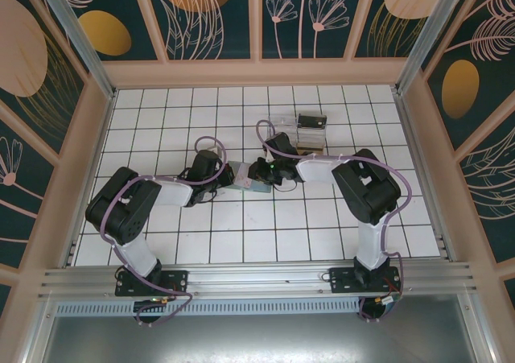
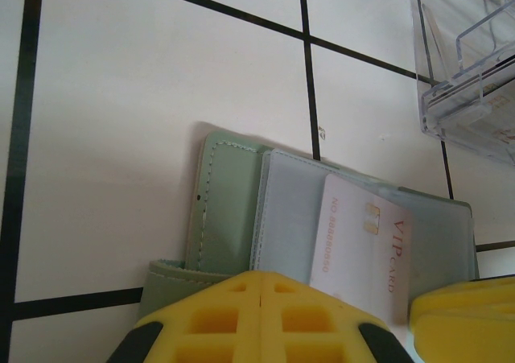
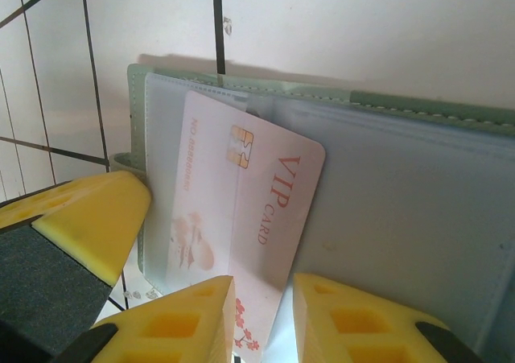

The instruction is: Take the credit cards out of the card holder

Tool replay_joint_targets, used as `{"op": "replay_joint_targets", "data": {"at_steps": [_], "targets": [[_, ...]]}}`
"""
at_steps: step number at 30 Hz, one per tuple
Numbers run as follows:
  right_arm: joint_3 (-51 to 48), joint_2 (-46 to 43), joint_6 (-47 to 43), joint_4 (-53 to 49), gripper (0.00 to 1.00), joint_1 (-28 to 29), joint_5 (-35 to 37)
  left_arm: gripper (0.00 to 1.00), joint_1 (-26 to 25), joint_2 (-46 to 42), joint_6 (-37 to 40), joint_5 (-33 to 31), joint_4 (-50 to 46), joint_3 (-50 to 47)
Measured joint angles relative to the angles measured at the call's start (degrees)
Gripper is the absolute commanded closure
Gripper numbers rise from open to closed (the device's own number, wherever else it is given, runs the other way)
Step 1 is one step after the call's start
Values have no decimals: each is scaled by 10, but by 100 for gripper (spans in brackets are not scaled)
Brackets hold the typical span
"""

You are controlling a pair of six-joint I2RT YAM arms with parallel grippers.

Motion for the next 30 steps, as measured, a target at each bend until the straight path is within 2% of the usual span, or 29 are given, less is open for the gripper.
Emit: {"op": "replay_joint_targets", "data": {"at_steps": [13, 25, 28, 30], "targets": [[13, 17, 0, 7, 73, 0, -18, 100, 0, 0, 0, 0, 2, -1], [15, 21, 3, 27, 82, 0, -19, 100, 0, 1, 0, 1, 7, -3], [15, 21, 5, 33, 85, 0, -19, 100, 0, 1, 0, 1, 7, -3], [15, 21, 9, 36, 92, 0, -19, 100, 0, 1, 0, 1, 7, -4]]}}
